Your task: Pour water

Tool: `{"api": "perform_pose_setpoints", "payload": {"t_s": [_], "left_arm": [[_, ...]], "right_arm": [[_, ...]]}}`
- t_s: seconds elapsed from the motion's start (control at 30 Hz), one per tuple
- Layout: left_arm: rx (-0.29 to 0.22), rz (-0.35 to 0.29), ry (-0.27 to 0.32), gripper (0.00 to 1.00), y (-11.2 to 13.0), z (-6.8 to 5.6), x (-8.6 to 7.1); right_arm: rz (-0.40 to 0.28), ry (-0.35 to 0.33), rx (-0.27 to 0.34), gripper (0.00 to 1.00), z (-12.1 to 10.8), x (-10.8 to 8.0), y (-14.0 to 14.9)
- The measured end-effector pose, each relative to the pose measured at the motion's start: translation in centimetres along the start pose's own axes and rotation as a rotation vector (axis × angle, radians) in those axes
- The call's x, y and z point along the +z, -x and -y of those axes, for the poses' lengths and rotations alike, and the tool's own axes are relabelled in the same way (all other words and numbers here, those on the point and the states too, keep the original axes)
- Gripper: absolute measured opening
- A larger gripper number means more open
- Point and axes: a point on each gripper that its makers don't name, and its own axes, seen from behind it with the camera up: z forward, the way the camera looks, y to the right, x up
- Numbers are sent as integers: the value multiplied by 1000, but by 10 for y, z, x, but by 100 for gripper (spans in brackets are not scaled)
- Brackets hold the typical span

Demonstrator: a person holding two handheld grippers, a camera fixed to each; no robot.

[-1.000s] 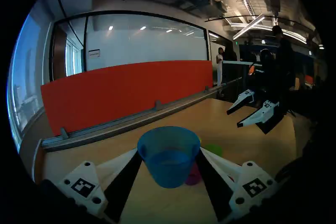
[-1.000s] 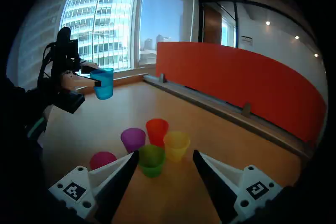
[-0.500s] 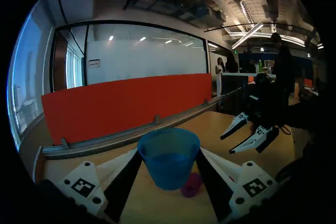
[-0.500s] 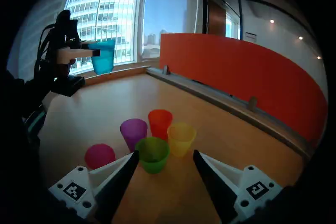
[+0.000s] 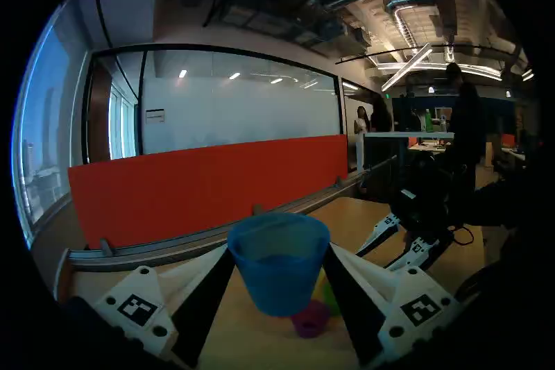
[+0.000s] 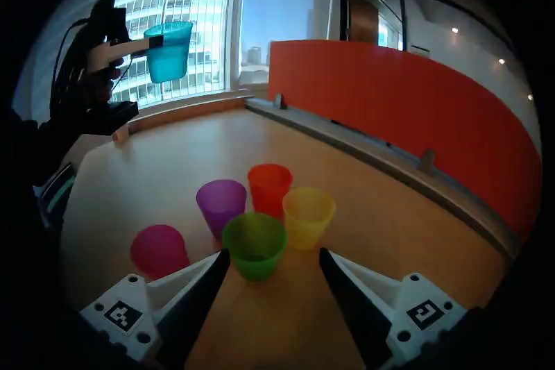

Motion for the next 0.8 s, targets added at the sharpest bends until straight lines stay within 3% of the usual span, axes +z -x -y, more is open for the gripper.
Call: {"api": "perform_pose_setpoints", "payload": {"t_s": [0.8], "left_arm": [[-15, -53, 1, 85, -25, -6, -8]], "right_arm": [[72, -46, -15, 100, 13, 36, 29]]}}
